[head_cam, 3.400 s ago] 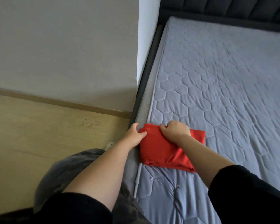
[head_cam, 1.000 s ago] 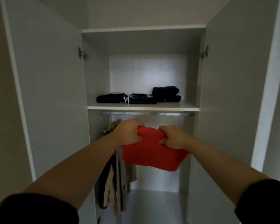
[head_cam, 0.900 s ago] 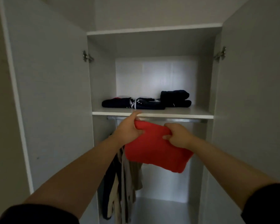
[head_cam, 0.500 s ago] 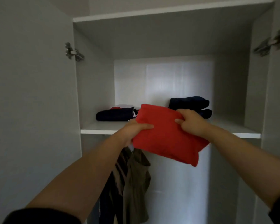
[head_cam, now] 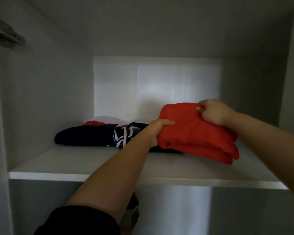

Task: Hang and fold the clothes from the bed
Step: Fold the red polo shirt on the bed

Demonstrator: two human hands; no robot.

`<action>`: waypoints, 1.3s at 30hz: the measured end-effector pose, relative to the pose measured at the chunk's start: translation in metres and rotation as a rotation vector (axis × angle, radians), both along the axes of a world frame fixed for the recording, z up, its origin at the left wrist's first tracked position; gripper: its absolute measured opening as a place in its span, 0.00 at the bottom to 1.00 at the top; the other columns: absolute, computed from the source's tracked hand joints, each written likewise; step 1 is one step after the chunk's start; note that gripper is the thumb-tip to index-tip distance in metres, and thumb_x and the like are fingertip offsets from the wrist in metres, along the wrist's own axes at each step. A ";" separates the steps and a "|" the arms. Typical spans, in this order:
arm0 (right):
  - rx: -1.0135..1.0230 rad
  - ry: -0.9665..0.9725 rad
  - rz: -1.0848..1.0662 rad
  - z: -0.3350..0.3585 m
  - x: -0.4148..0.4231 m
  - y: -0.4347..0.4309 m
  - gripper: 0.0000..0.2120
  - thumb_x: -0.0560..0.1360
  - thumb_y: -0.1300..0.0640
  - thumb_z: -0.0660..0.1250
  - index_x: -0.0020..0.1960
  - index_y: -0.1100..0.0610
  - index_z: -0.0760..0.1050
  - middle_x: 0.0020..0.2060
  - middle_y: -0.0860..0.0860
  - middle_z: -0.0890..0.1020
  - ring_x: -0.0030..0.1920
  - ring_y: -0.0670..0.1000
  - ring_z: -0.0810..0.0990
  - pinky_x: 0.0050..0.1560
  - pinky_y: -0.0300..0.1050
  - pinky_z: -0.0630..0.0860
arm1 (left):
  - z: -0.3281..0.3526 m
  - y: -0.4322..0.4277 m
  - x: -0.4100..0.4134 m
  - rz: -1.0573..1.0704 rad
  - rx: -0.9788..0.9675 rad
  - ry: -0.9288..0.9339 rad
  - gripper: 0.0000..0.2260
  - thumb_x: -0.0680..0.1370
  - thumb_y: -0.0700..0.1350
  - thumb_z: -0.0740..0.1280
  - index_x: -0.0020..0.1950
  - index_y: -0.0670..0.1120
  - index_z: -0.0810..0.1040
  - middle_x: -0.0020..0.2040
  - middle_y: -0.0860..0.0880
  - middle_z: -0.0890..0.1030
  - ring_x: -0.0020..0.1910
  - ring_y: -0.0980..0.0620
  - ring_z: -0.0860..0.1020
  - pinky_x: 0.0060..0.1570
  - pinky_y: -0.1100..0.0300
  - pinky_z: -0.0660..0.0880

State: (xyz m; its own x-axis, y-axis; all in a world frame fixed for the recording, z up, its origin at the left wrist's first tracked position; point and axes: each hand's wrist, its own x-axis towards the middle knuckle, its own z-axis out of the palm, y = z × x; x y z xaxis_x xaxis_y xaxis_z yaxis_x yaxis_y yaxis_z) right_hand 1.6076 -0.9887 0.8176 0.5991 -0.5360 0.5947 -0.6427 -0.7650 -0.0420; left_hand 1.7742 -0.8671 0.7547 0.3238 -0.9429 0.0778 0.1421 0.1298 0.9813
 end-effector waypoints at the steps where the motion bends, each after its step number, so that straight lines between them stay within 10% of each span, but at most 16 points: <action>1: -0.008 -0.009 0.006 0.002 0.013 -0.011 0.13 0.81 0.51 0.56 0.51 0.59 0.75 0.53 0.60 0.80 0.51 0.59 0.77 0.47 0.45 0.68 | 0.002 -0.004 0.011 -0.003 0.015 0.007 0.10 0.75 0.41 0.66 0.56 0.45 0.77 0.47 0.44 0.83 0.42 0.47 0.81 0.43 0.54 0.79; 9: 0.036 0.008 0.159 0.036 0.134 -0.054 0.17 0.80 0.45 0.55 0.49 0.56 0.74 0.52 0.55 0.80 0.45 0.52 0.74 0.46 0.44 0.67 | 0.026 -0.013 0.101 0.209 -0.037 0.070 0.07 0.75 0.44 0.66 0.52 0.46 0.76 0.36 0.44 0.84 0.31 0.47 0.83 0.28 0.54 0.79; 13: 0.137 0.071 0.185 0.031 0.185 -0.067 0.24 0.80 0.43 0.55 0.61 0.60 0.76 0.60 0.58 0.78 0.56 0.57 0.77 0.51 0.44 0.70 | 0.019 -0.018 0.125 0.370 -0.045 0.094 0.12 0.77 0.44 0.64 0.58 0.42 0.76 0.42 0.42 0.84 0.36 0.44 0.82 0.37 0.52 0.81; 16: 0.208 0.209 0.160 -0.013 0.210 -0.077 0.26 0.82 0.44 0.51 0.67 0.62 0.69 0.66 0.62 0.72 0.64 0.59 0.72 0.60 0.46 0.68 | 0.011 -0.020 0.140 0.747 0.231 -0.451 0.25 0.78 0.49 0.63 0.72 0.40 0.65 0.65 0.38 0.74 0.60 0.40 0.75 0.57 0.52 0.71; 19: 0.270 0.287 0.198 -0.054 0.212 -0.075 0.21 0.83 0.50 0.50 0.68 0.63 0.67 0.66 0.63 0.71 0.63 0.60 0.72 0.61 0.48 0.67 | 0.002 -0.016 0.137 1.069 0.209 -1.103 0.22 0.79 0.51 0.61 0.72 0.45 0.67 0.65 0.42 0.75 0.62 0.42 0.73 0.56 0.52 0.70; 22: 0.280 0.063 0.277 -0.047 0.205 -0.068 0.19 0.84 0.54 0.48 0.63 0.66 0.70 0.61 0.63 0.74 0.60 0.61 0.73 0.59 0.49 0.67 | 0.003 -0.023 0.126 0.932 -0.142 -1.383 0.16 0.80 0.49 0.61 0.66 0.46 0.76 0.63 0.44 0.78 0.64 0.45 0.71 0.62 0.54 0.68; 27: 0.306 0.229 0.347 -0.082 0.187 -0.058 0.23 0.84 0.51 0.44 0.73 0.61 0.62 0.71 0.59 0.67 0.69 0.58 0.67 0.70 0.47 0.59 | -0.003 -0.028 0.119 0.507 0.381 -1.571 0.19 0.81 0.57 0.53 0.64 0.51 0.77 0.61 0.46 0.79 0.59 0.46 0.75 0.59 0.52 0.71; 32: 0.344 0.207 0.322 -0.103 0.195 -0.063 0.26 0.83 0.46 0.44 0.77 0.56 0.54 0.76 0.56 0.58 0.75 0.56 0.58 0.74 0.56 0.54 | -0.008 -0.027 0.113 0.614 0.387 -1.540 0.18 0.81 0.55 0.54 0.63 0.50 0.77 0.59 0.46 0.79 0.56 0.47 0.76 0.53 0.55 0.71; 39: 0.384 0.123 0.317 -0.099 0.123 -0.020 0.25 0.83 0.48 0.50 0.74 0.62 0.59 0.72 0.61 0.65 0.71 0.58 0.66 0.71 0.49 0.61 | -0.040 0.001 0.066 0.754 0.208 -1.539 0.21 0.79 0.55 0.60 0.70 0.49 0.71 0.74 0.51 0.66 0.75 0.49 0.55 0.73 0.47 0.53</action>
State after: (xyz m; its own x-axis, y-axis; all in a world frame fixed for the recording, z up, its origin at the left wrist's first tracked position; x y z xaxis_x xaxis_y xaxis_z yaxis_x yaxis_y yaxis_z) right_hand 1.7308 -1.0083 0.7187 0.8205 -0.4829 0.3059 -0.3998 -0.8672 -0.2967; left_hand 1.8404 -0.8658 0.7148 0.4152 -0.6643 0.6215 -0.8963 -0.4155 0.1547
